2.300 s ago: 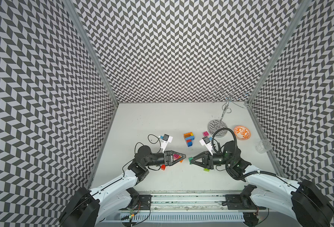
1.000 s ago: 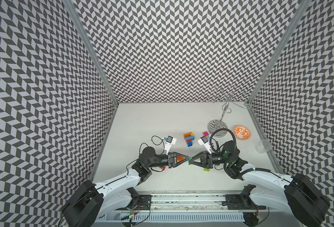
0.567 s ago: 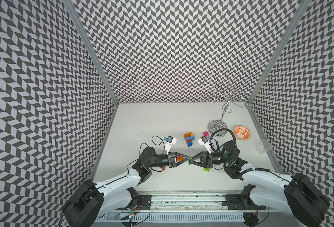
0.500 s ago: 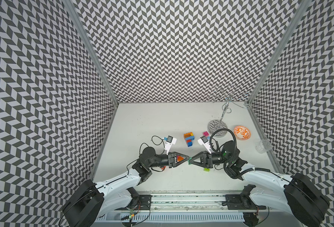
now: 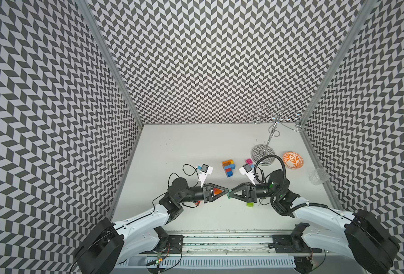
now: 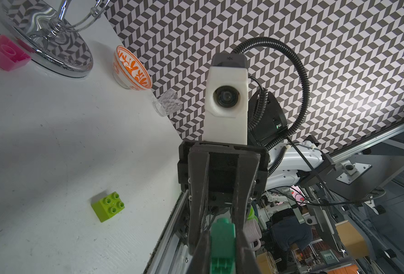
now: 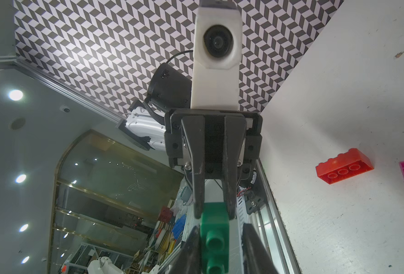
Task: Assemble the letter p with lego
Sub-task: Pick up the lego brick from the center of the board.
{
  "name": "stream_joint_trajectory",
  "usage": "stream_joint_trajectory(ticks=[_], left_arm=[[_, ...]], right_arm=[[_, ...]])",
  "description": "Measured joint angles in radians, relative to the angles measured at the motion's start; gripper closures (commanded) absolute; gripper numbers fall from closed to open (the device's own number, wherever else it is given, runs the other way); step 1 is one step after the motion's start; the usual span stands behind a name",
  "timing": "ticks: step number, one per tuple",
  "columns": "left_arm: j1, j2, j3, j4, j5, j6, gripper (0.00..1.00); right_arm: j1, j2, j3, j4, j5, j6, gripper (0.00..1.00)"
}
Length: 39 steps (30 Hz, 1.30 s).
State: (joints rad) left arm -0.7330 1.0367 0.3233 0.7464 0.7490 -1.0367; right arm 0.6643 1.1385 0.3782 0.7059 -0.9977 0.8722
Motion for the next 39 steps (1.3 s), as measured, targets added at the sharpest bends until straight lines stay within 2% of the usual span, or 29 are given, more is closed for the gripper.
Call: stream_joint_trajectory(ticks=[5,12,14,17,19,22,27,36,39], left_arm=[[0.007,-0.017,0.0,-0.019,0.0,0.01,0.91],[0.009,-0.017,0.0,-0.022,0.0,0.015,0.89],[0.009,-0.016,0.0,-0.021,0.0,0.015,0.82],[0.009,-0.011,0.0,-0.016,0.001,0.015,0.63],[0.009,-0.004,0.0,-0.015,0.002,0.012,0.59],[0.009,0.0,-0.002,-0.015,0.003,0.007,0.6],[0.009,0.0,-0.014,-0.004,0.004,0.0,0.67],[0.006,0.001,-0.024,0.011,0.004,-0.005,0.68],[0.006,0.005,-0.024,0.016,0.004,-0.007,0.72]], right_arm=[[-0.005,-0.024,0.0,-0.025,0.002,-0.015,0.78],[-0.006,-0.026,0.0,-0.029,-0.003,-0.017,0.96],[-0.006,-0.026,0.0,-0.028,-0.003,-0.015,0.97],[-0.006,-0.024,0.0,-0.024,-0.004,-0.015,0.97],[-0.006,-0.022,0.0,-0.016,-0.005,-0.014,0.98],[-0.006,-0.013,0.0,-0.01,-0.002,-0.011,0.98],[-0.006,-0.002,0.0,0.006,0.007,0.001,0.98],[-0.006,0.022,0.0,0.039,0.022,0.023,0.98],[-0.006,0.026,0.0,0.045,0.021,0.028,0.98]])
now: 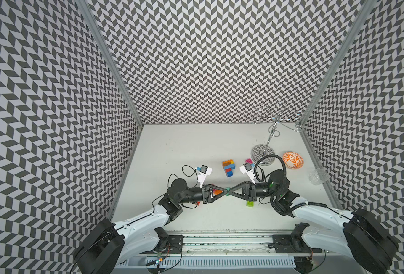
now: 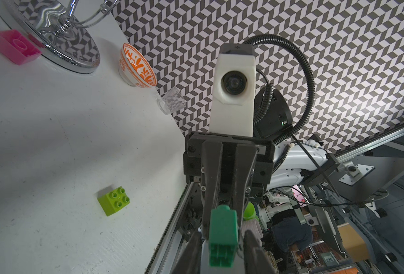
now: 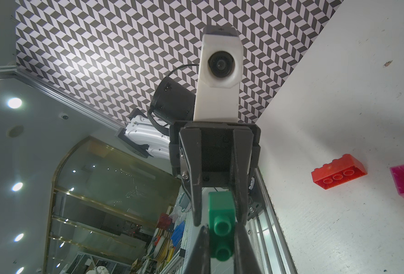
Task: Assemble the letter p with lego
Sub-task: Pick up the lego brick from the center of the board.
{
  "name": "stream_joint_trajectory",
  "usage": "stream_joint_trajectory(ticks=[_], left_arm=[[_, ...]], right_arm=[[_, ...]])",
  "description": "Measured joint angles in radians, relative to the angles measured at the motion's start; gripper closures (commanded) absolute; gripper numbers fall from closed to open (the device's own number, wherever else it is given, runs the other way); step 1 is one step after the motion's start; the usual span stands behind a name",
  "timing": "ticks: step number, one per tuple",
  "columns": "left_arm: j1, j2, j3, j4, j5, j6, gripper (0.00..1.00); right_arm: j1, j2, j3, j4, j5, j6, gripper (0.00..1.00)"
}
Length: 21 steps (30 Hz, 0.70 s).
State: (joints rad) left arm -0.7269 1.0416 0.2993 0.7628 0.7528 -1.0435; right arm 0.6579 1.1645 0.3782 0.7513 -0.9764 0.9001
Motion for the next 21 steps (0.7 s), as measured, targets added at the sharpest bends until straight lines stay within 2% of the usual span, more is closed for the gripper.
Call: stream_joint_trajectory(ticks=[6,10,15,17,21], left_arm=[[-0.002,0.023,0.0,0.017,0.001,-0.002,0.77],[-0.004,0.033,0.0,0.024,0.001,0.004,0.85],[-0.004,0.03,0.01,-0.018,0.0,0.028,0.87],[-0.003,0.017,0.039,-0.105,-0.009,0.065,0.88],[-0.003,-0.009,0.167,-0.375,-0.085,0.184,0.88]], right_arm=[[0.0,0.01,0.0,0.005,-0.002,0.004,0.97],[0.0,0.014,0.0,0.003,-0.001,0.008,0.91],[-0.002,0.014,0.0,-0.024,0.008,-0.016,0.7],[-0.008,0.009,0.002,-0.068,0.024,-0.047,0.56],[-0.034,-0.026,0.01,-0.185,0.084,-0.108,0.41]])
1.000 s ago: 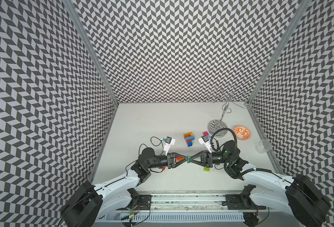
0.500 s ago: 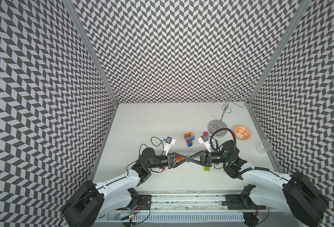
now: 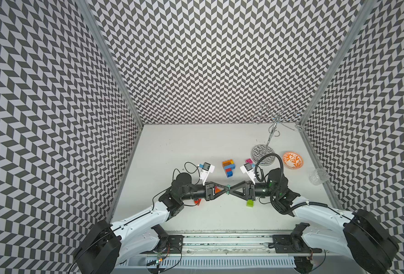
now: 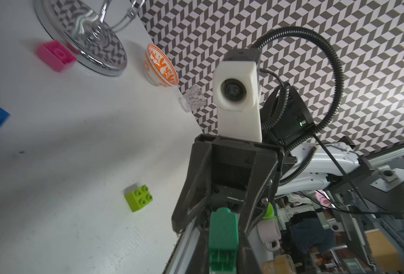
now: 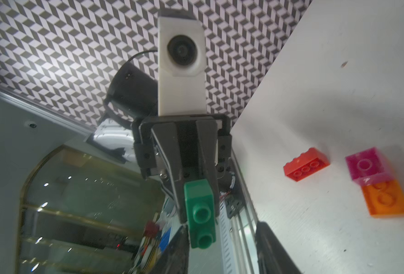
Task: Assemble the letter p with lego
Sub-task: Pick up the lego brick from the center of the board, then assemble the lego brick with the lego brick.
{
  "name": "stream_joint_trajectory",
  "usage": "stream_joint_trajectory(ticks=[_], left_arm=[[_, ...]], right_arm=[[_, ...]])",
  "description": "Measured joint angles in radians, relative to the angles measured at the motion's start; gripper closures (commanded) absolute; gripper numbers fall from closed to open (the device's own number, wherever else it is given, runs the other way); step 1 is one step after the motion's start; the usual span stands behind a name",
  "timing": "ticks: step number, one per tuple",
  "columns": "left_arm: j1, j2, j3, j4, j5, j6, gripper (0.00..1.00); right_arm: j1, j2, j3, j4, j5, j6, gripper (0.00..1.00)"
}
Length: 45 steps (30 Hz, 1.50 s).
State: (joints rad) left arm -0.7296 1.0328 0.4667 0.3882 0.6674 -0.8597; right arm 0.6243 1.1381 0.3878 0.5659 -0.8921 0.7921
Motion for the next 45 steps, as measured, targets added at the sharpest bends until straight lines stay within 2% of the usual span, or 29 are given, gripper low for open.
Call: stream_joint_trajectory(ticks=[4,10,18,25,33,45], left_arm=[[0.0,0.014,0.168,-0.291,-0.121,0.124,0.87],[-0.001,0.151,0.374,-0.675,-0.297,0.265,0.87],[-0.013,0.317,0.592,-1.062,-0.468,0.392,0.89],[-0.111,0.571,0.793,-1.276,-0.584,0.478,0.92],[-0.208,0.792,0.93,-1.401,-0.64,0.534,0.93],[-0.205,0.905,1.006,-1.466,-0.674,0.586,0.93]], right_arm=[[-0.046,-0.065,0.003,-0.139,0.093,-0.072,0.29],[-0.138,-0.124,0.001,-0.297,0.227,-0.152,0.01],[-0.169,-0.161,-0.002,-0.446,0.406,-0.211,0.01],[-0.169,-0.242,-0.006,-0.517,0.574,-0.241,0.01],[-0.171,-0.34,-0.071,-0.504,0.642,-0.252,0.01],[-0.171,-0.34,-0.08,-0.505,0.654,-0.252,0.01]])
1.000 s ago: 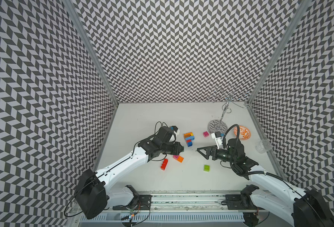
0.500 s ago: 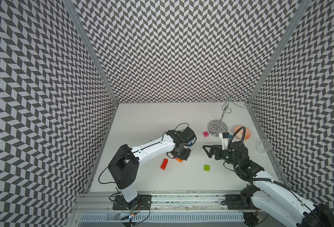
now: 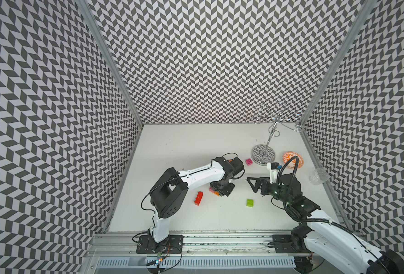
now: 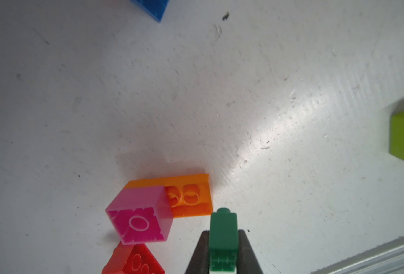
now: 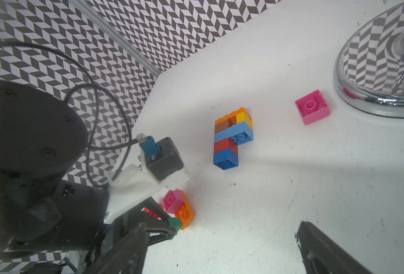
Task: Assemble the letter p with lego
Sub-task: Assemble the lego brick with the lego brick.
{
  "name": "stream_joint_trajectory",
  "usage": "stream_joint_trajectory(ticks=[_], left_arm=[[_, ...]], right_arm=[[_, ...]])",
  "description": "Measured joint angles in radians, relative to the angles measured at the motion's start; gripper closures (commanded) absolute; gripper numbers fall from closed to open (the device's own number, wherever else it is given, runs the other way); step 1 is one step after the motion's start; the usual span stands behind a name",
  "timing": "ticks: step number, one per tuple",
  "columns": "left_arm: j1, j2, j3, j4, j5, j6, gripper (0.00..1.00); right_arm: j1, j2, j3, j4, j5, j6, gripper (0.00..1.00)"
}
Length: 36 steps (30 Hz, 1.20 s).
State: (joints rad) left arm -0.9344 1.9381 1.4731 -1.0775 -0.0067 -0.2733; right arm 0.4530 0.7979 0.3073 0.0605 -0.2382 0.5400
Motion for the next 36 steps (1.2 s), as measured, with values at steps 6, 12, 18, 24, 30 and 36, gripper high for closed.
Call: stream_joint_trajectory(ticks=[6,12,18,24,30,36], left_arm=[[0.013,0.024,0.011,-0.006,-0.005,0.022,0.93],[0.03,0.024,0.011,-0.009,-0.007,0.031,0.93],[0.045,0.024,0.002,-0.006,-0.005,0.037,0.93],[0.05,0.026,-0.018,-0.004,0.001,0.037,0.93],[0.05,0.026,-0.02,0.0,0.01,0.038,0.93],[0.049,0.027,-0.02,0.001,0.02,0.037,0.94]], right_arm=[[0.0,0.002,0.0,0.0,-0.001,-0.001,0.01],[0.0,0.019,0.0,0.005,-0.003,-0.002,0.01],[0.0,0.031,0.0,0.014,-0.011,-0.002,0.01],[0.0,0.034,0.0,0.019,-0.021,-0.002,0.01],[0.0,0.034,0.0,0.022,-0.023,-0.002,0.01],[0.0,0.034,0.0,0.022,-0.024,-0.002,0.01]])
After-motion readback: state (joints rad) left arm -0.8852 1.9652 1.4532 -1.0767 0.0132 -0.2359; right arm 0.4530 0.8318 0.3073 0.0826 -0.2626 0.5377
